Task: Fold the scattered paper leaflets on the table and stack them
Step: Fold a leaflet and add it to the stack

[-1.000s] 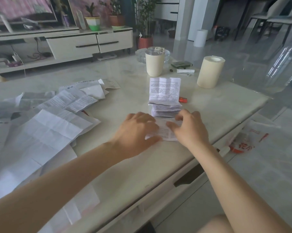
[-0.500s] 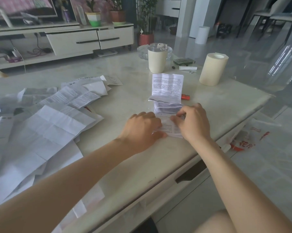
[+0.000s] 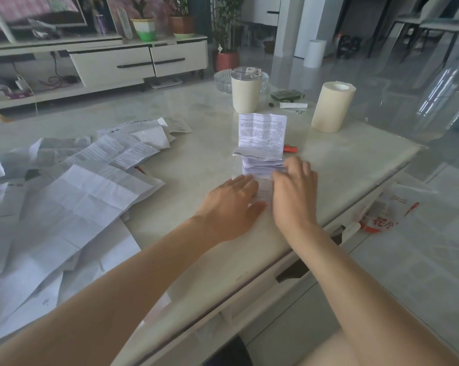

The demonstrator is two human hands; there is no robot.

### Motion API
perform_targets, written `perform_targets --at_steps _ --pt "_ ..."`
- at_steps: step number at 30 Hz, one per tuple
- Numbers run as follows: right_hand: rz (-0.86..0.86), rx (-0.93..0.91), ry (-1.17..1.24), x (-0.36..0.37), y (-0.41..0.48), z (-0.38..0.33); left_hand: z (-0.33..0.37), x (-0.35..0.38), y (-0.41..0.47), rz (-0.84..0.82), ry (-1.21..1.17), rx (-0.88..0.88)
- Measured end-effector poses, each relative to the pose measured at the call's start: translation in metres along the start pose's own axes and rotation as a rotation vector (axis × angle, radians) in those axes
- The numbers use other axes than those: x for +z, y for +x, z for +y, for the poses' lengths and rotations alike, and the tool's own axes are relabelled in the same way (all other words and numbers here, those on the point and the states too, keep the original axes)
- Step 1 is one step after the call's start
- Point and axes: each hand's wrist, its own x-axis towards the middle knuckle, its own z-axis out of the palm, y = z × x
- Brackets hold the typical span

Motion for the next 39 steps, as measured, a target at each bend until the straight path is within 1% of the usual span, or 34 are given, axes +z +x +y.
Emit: perform_targets --at_steps 1,2,3,5,7,8,11,14,18,20,22,24,27,28,31,32,33,36,37,39 --pt "-0.017 -0.065 0.065 0.001 -0.003 -0.002 0.001 0.001 -0.001 0.012 -0.016 0.0" --pt "-0.077 -0.101 0.142 0.004 -0.006 -0.002 0.002 0.002 -0.002 0.018 -0.026 0.006" --pt "-0.166 -0.123 0.162 0.007 -0.011 0.0 0.002 0.003 -0.003 -0.003 -0.018 0.01" --pt "-0.337 -0.163 0.092 0.007 -0.02 0.007 0.002 0.006 -0.006 -0.088 0.026 -0.023" --pt "-0.437 -0.191 0.055 0.003 -0.022 0.014 0.001 0.009 -0.006 -0.154 0.033 -0.061" --pt "-0.466 -0.185 0.062 0.001 -0.022 0.014 0.0 0.011 -0.007 -0.167 0.009 -0.081" --pt "-0.482 -0.152 0.052 -0.004 -0.023 0.01 -0.003 0.009 -0.006 -0.169 -0.065 -0.117" --pt "-0.525 -0.115 0.029 -0.005 -0.024 0.007 -0.004 0.005 -0.006 -0.173 -0.055 -0.119" --pt "-0.636 -0.078 -0.009 -0.008 -0.023 0.003 -0.004 -0.001 -0.005 -0.248 -0.085 -0.151" --pt "-0.617 -0.069 -0.053 -0.009 -0.026 0.0 -0.002 -0.004 -0.007 -0.284 -0.049 -0.161" --pt "-0.628 -0.042 -0.067 -0.007 -0.027 -0.004 0.0 -0.006 -0.009 -0.352 0.033 -0.153" --pt "-0.594 -0.003 -0.084 -0.008 -0.029 -0.008 0.002 -0.012 -0.01 -0.384 0.114 -0.144" --pt "-0.482 0.096 -0.08 -0.01 -0.035 -0.014 0.004 -0.014 -0.01 -0.382 0.05 -0.209" --pt "-0.47 0.113 -0.074 -0.008 -0.035 -0.013 0.004 -0.012 -0.008 -0.377 0.035 -0.227" --pt "-0.539 0.089 -0.014 -0.011 -0.035 -0.004 0.007 -0.01 -0.009 -0.373 0.055 -0.222" --pt "-0.539 0.085 0.047 -0.013 -0.033 0.002 0.007 -0.01 -0.01 -0.355 0.018 -0.224" --pt "-0.489 0.076 0.121 -0.017 -0.029 0.006 0.006 -0.012 -0.009 -0.312 -0.041 -0.228" --pt "-0.224 0.083 0.341 -0.024 -0.015 0.017 0.002 -0.016 -0.005 -0.105 -0.198 -0.214" --pt "-0.173 0.101 0.427 -0.025 -0.012 0.02 0.004 -0.015 -0.004 -0.034 -0.224 -0.206" --pt "-0.134 0.146 0.576 -0.028 -0.007 0.021 0.006 -0.017 -0.002 0.063 -0.277 -0.209"
